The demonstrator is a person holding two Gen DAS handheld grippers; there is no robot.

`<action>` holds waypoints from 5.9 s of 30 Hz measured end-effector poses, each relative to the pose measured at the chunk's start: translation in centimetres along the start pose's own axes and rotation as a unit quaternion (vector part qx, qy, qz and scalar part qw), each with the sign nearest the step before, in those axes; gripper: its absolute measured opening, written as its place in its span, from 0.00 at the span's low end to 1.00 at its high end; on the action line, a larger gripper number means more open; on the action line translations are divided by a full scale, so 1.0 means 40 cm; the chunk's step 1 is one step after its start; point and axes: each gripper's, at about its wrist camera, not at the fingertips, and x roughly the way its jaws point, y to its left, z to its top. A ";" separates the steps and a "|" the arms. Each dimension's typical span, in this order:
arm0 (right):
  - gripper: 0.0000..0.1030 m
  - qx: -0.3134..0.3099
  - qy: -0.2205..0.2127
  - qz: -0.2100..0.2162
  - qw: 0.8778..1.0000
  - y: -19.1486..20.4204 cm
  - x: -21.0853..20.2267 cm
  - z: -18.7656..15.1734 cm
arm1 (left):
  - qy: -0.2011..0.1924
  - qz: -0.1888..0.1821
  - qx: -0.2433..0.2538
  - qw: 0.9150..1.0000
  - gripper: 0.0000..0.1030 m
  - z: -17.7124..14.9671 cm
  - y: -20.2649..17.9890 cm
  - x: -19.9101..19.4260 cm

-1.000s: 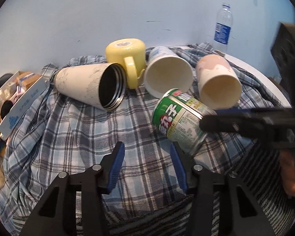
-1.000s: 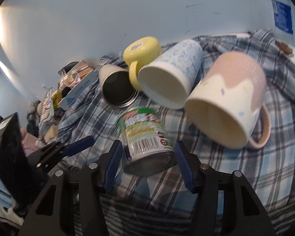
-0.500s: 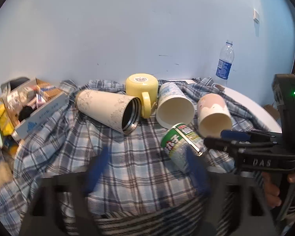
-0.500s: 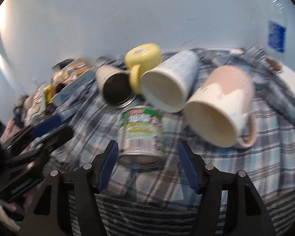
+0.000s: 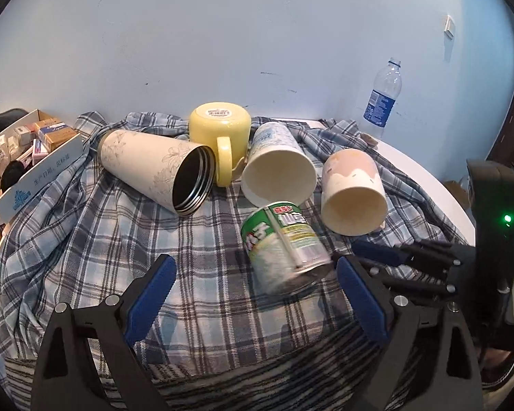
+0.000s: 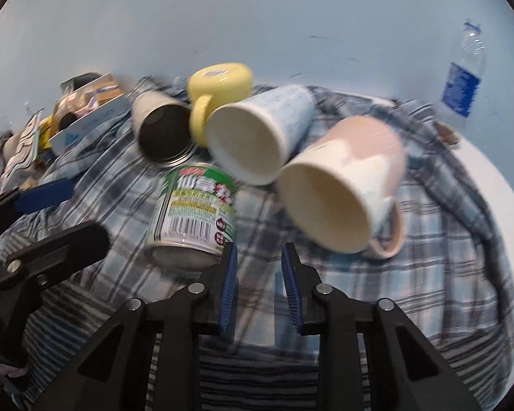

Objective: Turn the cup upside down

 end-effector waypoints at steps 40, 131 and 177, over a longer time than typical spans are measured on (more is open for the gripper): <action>0.25 0.020 -0.024 -0.007 1.000 -0.017 -0.025 -0.009 | 0.053 -0.004 -0.025 0.998 0.66 0.010 0.048 0.082; 0.93 0.011 -0.259 -0.027 0.966 0.004 -0.182 -0.043 | -0.283 0.072 0.039 0.956 1.00 -0.080 0.081 -0.201; 0.94 0.009 -0.249 -0.027 0.968 -0.002 -0.165 -0.040 | -0.277 0.072 0.032 0.958 1.00 -0.076 0.087 -0.196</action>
